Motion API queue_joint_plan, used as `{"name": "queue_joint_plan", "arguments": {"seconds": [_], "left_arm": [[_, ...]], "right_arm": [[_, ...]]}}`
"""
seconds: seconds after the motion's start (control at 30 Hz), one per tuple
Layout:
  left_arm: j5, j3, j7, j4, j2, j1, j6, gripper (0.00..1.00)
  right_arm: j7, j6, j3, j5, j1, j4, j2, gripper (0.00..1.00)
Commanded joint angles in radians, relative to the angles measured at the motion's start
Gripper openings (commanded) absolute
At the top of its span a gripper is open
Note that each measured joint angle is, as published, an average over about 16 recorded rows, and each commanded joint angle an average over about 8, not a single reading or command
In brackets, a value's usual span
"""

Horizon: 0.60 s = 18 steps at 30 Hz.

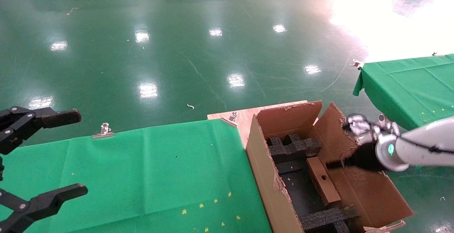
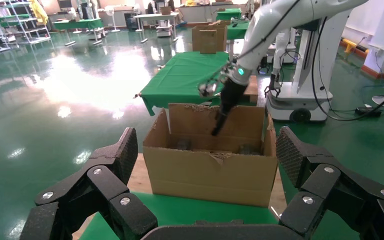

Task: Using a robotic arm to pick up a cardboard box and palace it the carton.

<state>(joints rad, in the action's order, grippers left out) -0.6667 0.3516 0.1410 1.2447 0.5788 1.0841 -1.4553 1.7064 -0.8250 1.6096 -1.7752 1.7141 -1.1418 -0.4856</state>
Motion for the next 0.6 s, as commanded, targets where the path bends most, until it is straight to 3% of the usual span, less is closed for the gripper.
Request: {"name": "queue_joint_plan", "arguments": {"seconds": [0.03, 0.3, 0.6], "left_arm": [[0.0, 0.0, 0.0, 0.0, 0.0, 0.0, 0.0, 1.0], [0.0, 0.0, 0.0, 0.0, 0.0, 0.0, 0.0, 1.0], [0.0, 0.0, 0.0, 0.0, 0.0, 0.0, 0.0, 1.0]], "right_arm": [[0.003, -0.001, -0.012, -0.012, 0.029, -0.018, 0.007, 1.0], [-0.061, -0.055, -0.108, 0.104, 0.184, -0.153, 0.026, 1.0], [-0.195, -0.177, -0.216, 0.4, 0.287, -0.202, 0.028, 1.0]]}}
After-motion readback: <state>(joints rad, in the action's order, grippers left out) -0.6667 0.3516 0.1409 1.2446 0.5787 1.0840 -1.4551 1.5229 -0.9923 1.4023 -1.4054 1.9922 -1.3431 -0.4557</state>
